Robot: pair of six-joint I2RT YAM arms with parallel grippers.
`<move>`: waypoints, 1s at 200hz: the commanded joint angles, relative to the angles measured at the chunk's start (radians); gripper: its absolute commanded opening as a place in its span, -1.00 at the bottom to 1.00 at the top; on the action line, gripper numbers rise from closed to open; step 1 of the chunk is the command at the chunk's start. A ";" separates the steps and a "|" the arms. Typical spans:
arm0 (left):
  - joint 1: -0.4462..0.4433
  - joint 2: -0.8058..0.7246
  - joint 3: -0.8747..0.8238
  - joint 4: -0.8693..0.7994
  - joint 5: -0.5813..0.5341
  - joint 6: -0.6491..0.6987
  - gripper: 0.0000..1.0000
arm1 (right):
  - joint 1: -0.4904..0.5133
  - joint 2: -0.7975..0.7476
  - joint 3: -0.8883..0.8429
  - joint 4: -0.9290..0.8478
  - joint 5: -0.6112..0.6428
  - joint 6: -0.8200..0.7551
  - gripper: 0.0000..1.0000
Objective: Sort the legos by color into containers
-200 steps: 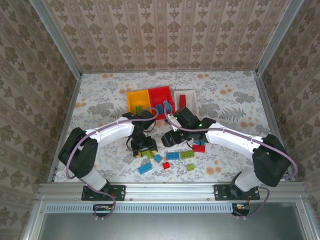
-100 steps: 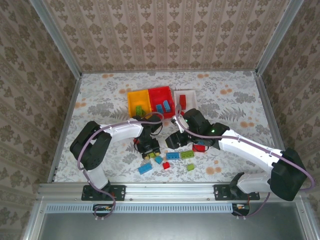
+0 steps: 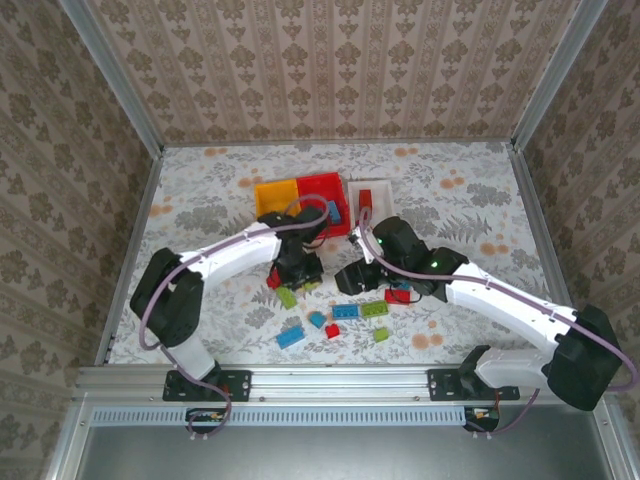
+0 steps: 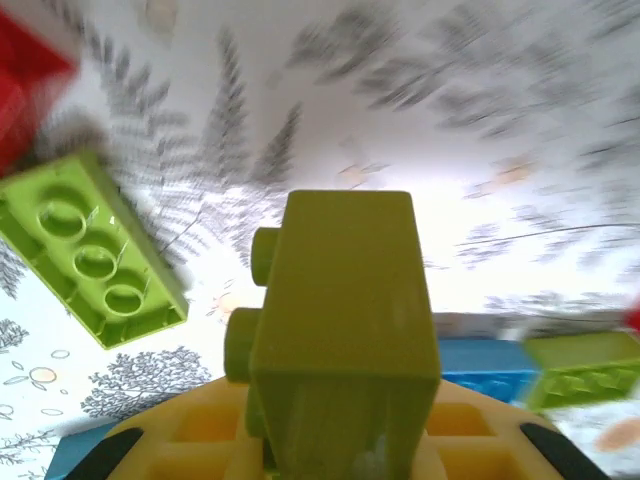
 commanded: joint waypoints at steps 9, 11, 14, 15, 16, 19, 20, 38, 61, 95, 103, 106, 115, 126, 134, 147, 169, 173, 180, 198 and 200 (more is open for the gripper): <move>0.121 -0.023 0.130 -0.105 -0.064 0.139 -0.72 | -0.032 -0.036 0.017 0.057 0.065 0.046 0.34; 0.132 -0.018 0.138 -0.105 -0.063 0.148 -0.72 | -0.035 -0.035 0.019 0.061 0.065 0.049 0.34; 0.148 -0.011 0.150 -0.101 -0.059 0.163 -0.72 | -0.040 -0.033 0.021 0.067 0.063 0.053 0.34; 0.153 -0.008 0.154 -0.099 -0.057 0.167 -0.72 | -0.041 -0.032 0.021 0.068 0.062 0.054 0.34; 0.159 -0.006 0.158 -0.098 -0.055 0.169 -0.72 | -0.042 -0.030 0.023 0.071 0.062 0.055 0.34; 0.172 0.003 0.170 -0.093 -0.048 0.183 -0.72 | -0.046 -0.027 0.028 0.075 0.061 0.059 0.34; 0.178 0.006 0.175 -0.093 -0.046 0.189 -0.72 | -0.047 -0.026 0.030 0.076 0.060 0.059 0.34; 0.260 0.079 0.283 -0.102 -0.043 0.280 -0.72 | -0.068 0.015 0.071 0.079 0.047 0.064 0.34; 0.348 0.205 0.430 -0.100 -0.014 0.364 -0.72 | -0.083 0.063 0.123 0.072 0.034 0.055 0.33; 0.409 0.410 0.638 -0.136 0.003 0.425 -0.72 | -0.096 0.114 0.172 0.059 0.022 0.053 0.33; 0.416 0.446 0.669 -0.139 0.009 0.426 -0.72 | -0.096 0.120 0.177 0.058 0.022 0.054 0.33; 0.419 0.458 0.680 -0.139 0.010 0.425 -0.72 | -0.098 0.121 0.178 0.057 0.023 0.056 0.33; 0.424 0.488 0.708 -0.134 0.017 0.426 -0.72 | -0.098 0.124 0.180 0.056 0.024 0.058 0.33; 0.428 0.518 0.737 -0.129 0.025 0.430 -0.70 | -0.100 0.128 0.181 0.057 0.029 0.061 0.34; 0.430 0.537 0.753 -0.129 0.031 0.432 -0.70 | -0.101 0.130 0.180 0.057 0.031 0.063 0.34; 0.428 0.564 0.765 -0.134 0.038 0.433 -0.68 | -0.104 0.135 0.180 0.056 0.030 0.066 0.34; 0.428 0.579 0.742 -0.132 0.039 0.432 -0.62 | -0.109 0.147 0.182 0.059 0.031 0.071 0.33; 0.428 0.580 0.735 -0.130 0.039 0.432 -0.59 | -0.109 0.149 0.182 0.059 0.030 0.072 0.33; 0.429 0.577 0.725 -0.132 0.036 0.432 -0.53 | -0.110 0.153 0.183 0.061 0.031 0.074 0.34; 0.428 0.572 0.707 -0.151 0.011 0.430 -0.33 | -0.110 0.165 0.188 0.064 0.028 0.078 0.34; 0.428 0.572 0.706 -0.153 0.010 0.431 -0.30 | -0.110 0.167 0.189 0.064 0.028 0.079 0.34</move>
